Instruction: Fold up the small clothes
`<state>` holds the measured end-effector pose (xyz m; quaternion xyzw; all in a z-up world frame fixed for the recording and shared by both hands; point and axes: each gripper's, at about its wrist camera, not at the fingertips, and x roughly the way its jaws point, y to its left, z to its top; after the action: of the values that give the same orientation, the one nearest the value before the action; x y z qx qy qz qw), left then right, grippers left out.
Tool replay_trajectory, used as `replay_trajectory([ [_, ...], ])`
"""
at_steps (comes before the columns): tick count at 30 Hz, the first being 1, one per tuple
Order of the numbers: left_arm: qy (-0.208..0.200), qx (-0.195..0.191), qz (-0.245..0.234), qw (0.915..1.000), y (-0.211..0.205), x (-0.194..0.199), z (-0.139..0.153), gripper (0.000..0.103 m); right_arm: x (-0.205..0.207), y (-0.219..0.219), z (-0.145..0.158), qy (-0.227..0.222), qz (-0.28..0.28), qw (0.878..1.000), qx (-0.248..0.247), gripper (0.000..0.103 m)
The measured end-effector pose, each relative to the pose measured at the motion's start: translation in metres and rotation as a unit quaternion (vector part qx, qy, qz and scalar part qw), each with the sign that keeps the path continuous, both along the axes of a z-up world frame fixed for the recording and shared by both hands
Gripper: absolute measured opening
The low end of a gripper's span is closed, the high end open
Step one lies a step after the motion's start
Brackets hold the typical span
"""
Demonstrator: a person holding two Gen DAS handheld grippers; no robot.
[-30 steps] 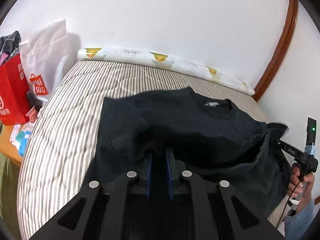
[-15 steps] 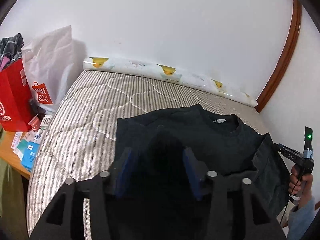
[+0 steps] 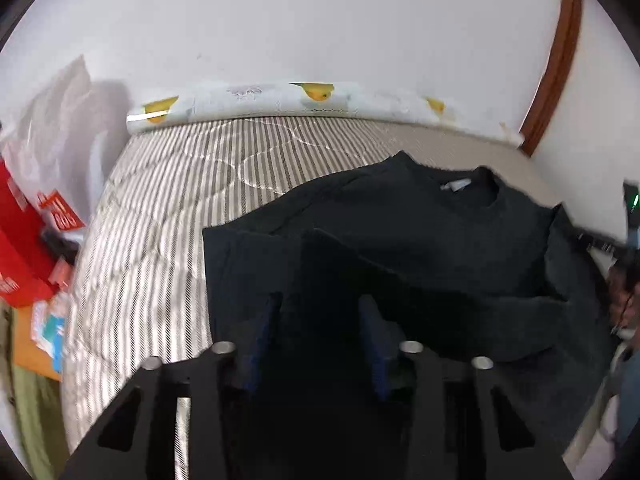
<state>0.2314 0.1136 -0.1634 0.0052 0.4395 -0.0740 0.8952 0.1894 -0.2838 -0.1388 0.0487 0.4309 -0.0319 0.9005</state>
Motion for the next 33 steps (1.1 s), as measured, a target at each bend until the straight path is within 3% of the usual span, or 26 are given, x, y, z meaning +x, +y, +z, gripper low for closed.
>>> replay_trajectory([
  [1, 0.002, 0.004, -0.001, 1.0000, 0.000, 0.000, 0.000, 0.017, 0.005, 0.001, -0.002, 0.006, 0.002, 1.000, 0.000, 0.048],
  [2, 0.004, 0.000, 0.002, 1.0000, 0.001, 0.002, 0.000, 0.013, 0.009, 0.002, -0.003, 0.010, 0.005, 1.000, -0.001, 0.043],
  [4, -0.002, -0.026, 0.010, 0.9996, 0.009, 0.001, 0.004, 0.010, 0.012, 0.006, -0.004, 0.010, 0.010, 1.000, -0.014, 0.026],
  [5, -0.010, -0.039, 0.019, 0.9990, 0.014, 0.000, 0.008, 0.009, 0.012, 0.009, -0.002, 0.002, 0.018, 1.000, -0.020, 0.022],
  [9, -0.036, -0.069, 0.072, 0.9944, 0.034, 0.004, 0.017, 0.009, 0.007, 0.002, 0.014, -0.042, 0.002, 0.999, -0.013, 0.018],
  [16, -0.043, -0.079, 0.106, 0.9903, 0.034, 0.025, 0.017, 0.009, 0.030, -0.029, 0.010, -0.039, -0.046, 0.998, 0.030, 0.018],
  [24, -0.006, -0.042, 0.119, 0.9920, 0.025, 0.045, -0.006, 0.009, 0.046, -0.036, -0.019, -0.006, -0.058, 0.998, 0.033, 0.019],
  [30, 0.009, -0.058, 0.110, 0.9922, 0.027, 0.040, 0.000, 0.016, 0.034, -0.017, -0.002, -0.003, -0.054, 0.998, -0.028, 0.027],
  [33, 0.018, -0.063, 0.108, 0.9919, 0.026, 0.030, 0.003, 0.026, 0.018, 0.008, 0.014, -0.026, -0.048, 0.996, -0.070, 0.033],
])
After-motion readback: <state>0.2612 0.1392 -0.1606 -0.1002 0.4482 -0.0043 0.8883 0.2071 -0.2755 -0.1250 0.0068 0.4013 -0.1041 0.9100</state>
